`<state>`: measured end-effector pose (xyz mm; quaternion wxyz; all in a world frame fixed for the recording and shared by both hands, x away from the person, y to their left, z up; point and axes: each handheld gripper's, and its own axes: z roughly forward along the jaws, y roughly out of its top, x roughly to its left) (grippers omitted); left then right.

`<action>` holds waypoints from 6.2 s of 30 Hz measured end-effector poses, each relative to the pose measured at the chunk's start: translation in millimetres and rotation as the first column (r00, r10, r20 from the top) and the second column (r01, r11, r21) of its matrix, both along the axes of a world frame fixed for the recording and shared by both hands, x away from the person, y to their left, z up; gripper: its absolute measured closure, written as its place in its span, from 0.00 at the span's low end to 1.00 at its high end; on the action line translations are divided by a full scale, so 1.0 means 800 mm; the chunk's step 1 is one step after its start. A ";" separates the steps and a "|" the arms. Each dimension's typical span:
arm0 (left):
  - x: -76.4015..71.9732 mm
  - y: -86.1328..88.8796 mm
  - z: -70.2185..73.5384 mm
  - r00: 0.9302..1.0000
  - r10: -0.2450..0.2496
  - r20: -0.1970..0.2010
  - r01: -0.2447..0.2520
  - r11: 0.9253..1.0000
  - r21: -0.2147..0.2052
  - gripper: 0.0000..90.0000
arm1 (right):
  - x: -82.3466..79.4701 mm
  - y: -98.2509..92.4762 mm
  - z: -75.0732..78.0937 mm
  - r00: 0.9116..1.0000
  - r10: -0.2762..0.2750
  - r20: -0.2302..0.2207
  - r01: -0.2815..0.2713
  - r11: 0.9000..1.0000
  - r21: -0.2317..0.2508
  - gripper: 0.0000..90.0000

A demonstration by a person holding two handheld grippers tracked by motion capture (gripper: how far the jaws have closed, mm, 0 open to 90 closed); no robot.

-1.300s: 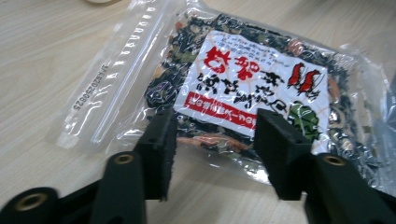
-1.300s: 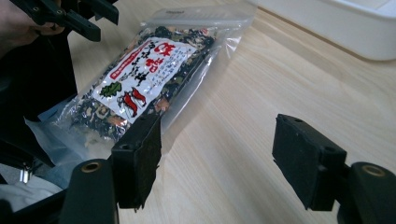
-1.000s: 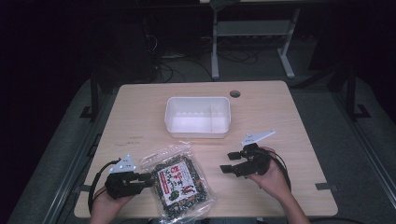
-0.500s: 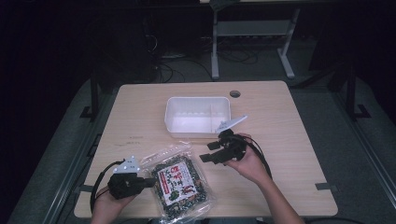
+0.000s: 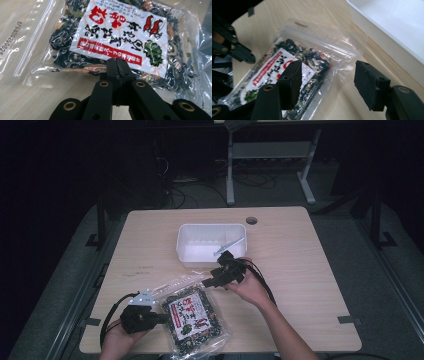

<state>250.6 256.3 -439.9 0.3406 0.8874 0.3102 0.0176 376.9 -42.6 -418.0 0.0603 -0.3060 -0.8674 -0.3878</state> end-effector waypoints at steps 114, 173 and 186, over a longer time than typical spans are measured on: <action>0.027 0.009 0.009 0.991 0.088 -0.102 -0.125 0.884 -0.450 0.80 | -0.003 -0.043 0.085 0.987 -0.127 0.098 0.087 0.938 0.336 0.99; 0.013 -0.003 0.034 0.996 0.059 0.062 -0.028 0.910 -0.414 0.62 | -0.019 -0.058 0.065 0.966 0.248 -0.070 -0.205 0.905 0.374 0.83; 0.010 -0.005 0.033 0.993 0.070 0.093 -0.034 0.938 -0.344 0.57 | -0.034 -0.109 0.102 0.997 0.070 0.044 -0.081 0.930 0.358 0.84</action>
